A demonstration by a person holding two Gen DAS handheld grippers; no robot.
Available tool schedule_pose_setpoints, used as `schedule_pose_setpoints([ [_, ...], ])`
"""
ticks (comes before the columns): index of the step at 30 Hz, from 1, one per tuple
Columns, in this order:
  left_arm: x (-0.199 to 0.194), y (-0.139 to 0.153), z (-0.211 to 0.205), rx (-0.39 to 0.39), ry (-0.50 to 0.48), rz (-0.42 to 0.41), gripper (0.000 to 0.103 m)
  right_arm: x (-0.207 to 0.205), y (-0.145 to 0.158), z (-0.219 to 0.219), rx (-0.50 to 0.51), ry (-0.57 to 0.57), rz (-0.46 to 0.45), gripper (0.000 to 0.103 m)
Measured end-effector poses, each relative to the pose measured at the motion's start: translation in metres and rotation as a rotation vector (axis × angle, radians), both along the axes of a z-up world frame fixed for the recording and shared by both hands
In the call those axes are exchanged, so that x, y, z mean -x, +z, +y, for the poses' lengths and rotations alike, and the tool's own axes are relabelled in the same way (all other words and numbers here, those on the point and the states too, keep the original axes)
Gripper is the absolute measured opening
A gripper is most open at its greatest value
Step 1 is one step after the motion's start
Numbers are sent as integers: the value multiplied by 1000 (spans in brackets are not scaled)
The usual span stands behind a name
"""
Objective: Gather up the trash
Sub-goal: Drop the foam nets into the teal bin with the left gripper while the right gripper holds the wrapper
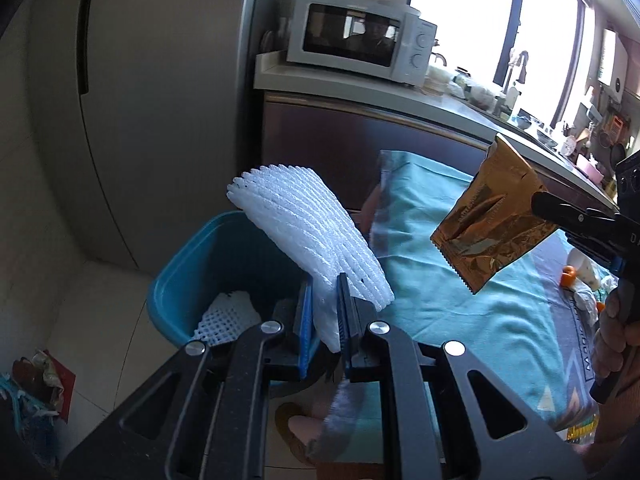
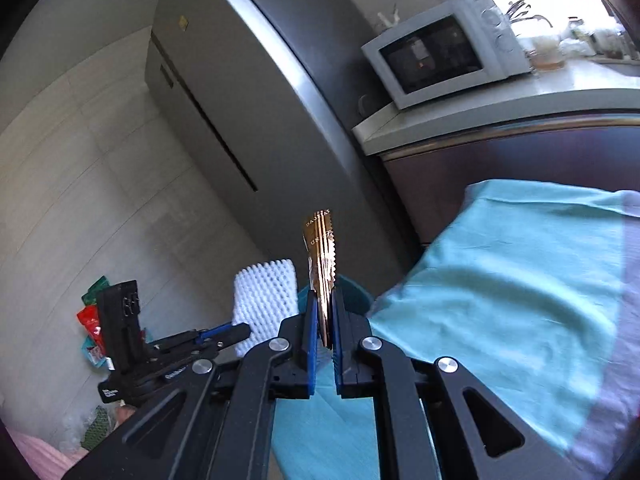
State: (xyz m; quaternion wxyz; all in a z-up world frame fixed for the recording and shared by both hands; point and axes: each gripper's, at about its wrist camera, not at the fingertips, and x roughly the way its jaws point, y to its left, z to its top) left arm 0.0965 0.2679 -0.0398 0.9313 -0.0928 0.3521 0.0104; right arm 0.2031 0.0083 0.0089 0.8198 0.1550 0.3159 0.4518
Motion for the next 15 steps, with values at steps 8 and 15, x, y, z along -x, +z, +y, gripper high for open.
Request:
schedule_pose_setpoints([
  [8,-17,-37,39,5,75,78,12,-21,-17,67,43,79,71,6],
  [15,-32,-69,63,24,102,144,13,-37,-43,112,122,110,134,6],
])
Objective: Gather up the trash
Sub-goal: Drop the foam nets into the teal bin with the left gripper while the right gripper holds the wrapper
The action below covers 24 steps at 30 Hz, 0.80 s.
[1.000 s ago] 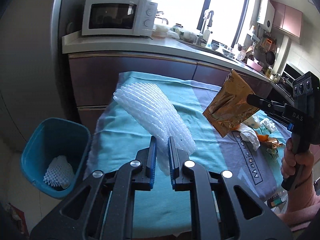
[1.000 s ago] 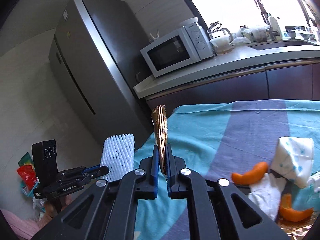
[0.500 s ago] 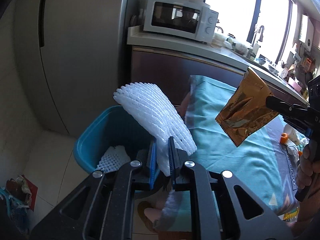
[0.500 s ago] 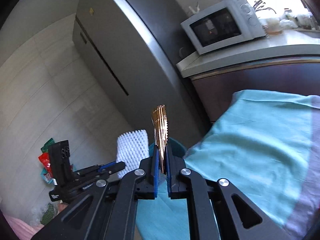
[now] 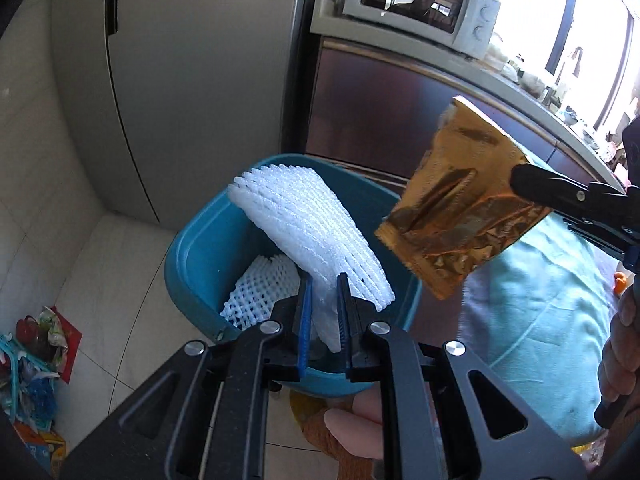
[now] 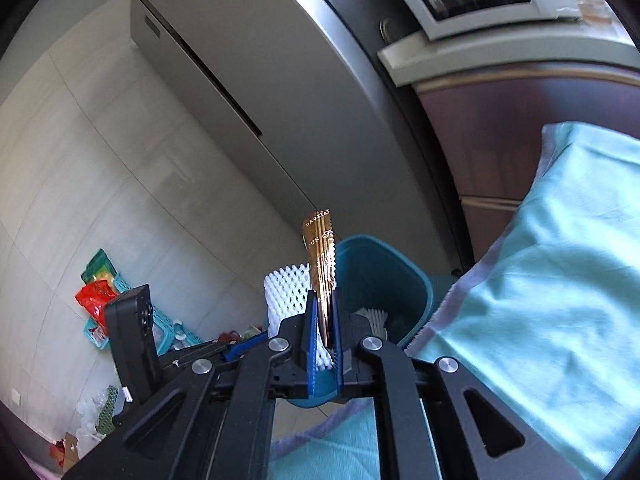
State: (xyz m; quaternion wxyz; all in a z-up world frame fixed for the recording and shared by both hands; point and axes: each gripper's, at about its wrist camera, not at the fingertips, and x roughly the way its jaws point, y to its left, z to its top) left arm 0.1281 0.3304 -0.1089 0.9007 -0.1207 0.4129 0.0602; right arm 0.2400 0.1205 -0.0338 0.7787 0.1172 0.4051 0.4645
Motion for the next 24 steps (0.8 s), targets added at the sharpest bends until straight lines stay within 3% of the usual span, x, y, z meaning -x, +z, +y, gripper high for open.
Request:
schedule_pose_setpoints([
  [15,-21,-43,11,45,-5,72,16,-16,-39,37,166,-4,75,15],
  [18,-18,-46,1,51,4,84,21,-15,-40,34,167,-6,72,15],
  [21,-13,-44,-3,43,20,69,33,-10,-36,27,164,-12,46,19],
  [24,-6,-32,-8,28,23,32,37,-1,-29,12,154,-5,7,22],
])
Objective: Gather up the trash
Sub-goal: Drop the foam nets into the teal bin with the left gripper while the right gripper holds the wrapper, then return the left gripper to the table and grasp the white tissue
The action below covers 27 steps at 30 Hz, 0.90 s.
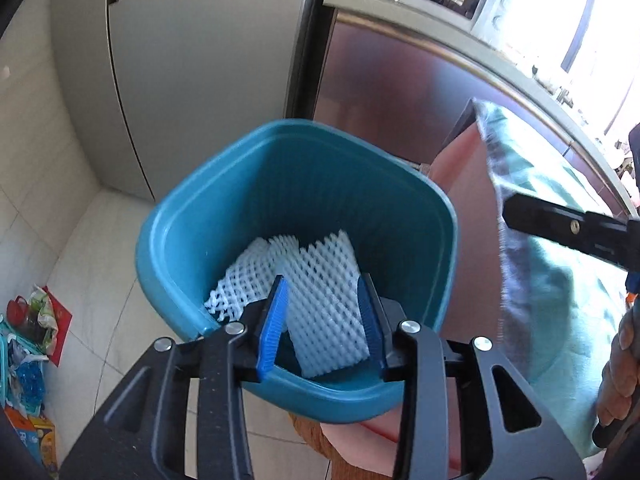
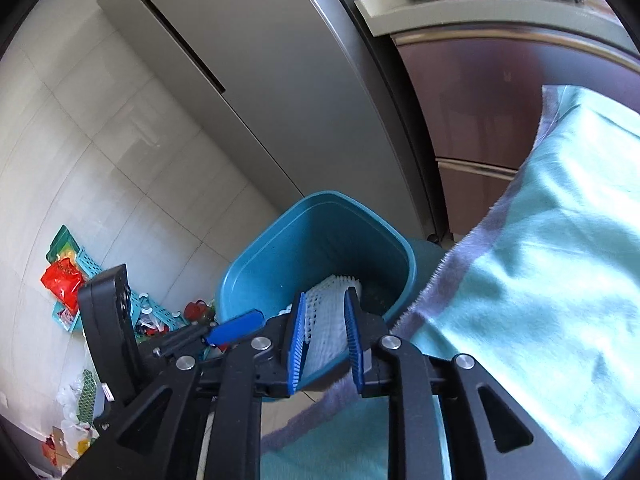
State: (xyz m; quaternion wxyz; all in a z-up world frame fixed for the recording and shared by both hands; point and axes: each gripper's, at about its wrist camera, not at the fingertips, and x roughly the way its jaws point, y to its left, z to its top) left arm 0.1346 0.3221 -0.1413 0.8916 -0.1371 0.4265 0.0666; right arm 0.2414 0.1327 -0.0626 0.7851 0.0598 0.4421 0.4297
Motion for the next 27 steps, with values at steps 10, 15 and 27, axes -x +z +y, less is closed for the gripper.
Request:
schedule_pose_setpoints([
  [10,29,65,-77,-15,-219,-214,54,50,39,-113,-30,-87,-186,33],
  [15,30,79,-153,35,-431,-259,55,77,47,-195,-27,-249,-227,36],
  [27,21,73,-343,107,-836,-201,58,149,46,-377,42,-694,-257,41],
])
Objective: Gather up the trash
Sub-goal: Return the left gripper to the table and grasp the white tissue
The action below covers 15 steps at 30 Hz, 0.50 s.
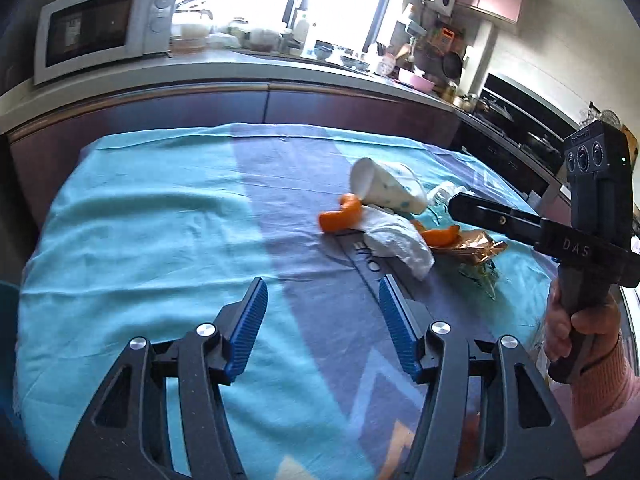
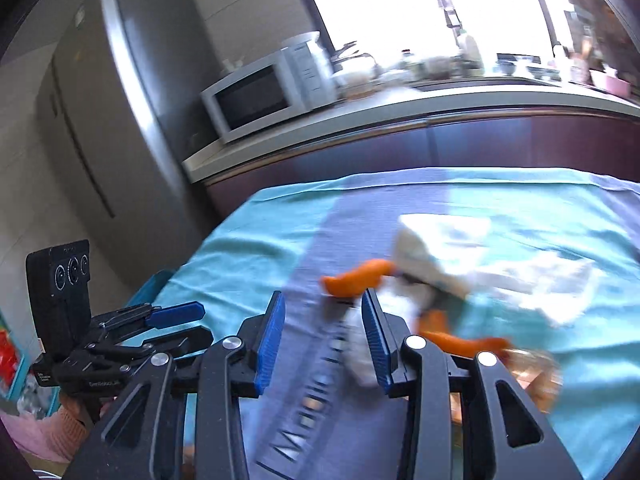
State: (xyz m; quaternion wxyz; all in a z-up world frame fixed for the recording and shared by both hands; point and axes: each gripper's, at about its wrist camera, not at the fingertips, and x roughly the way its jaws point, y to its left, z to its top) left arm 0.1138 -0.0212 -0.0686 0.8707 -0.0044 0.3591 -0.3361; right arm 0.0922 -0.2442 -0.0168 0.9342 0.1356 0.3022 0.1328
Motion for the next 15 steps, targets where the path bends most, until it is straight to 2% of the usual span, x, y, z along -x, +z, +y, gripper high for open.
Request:
schedule_pose_setpoints([
  [7,-13,-8,-74,-42,-88,51,66,19,-22,-62,-17,-177,37,52],
  [10,-21,-10,-92,-65,-94,66,68,21,-34,-78,-47,-199,72,58],
  [15,-39,-17,-116,-128,-90,101,69,17,-52,-80,-98,-182,110,59],
])
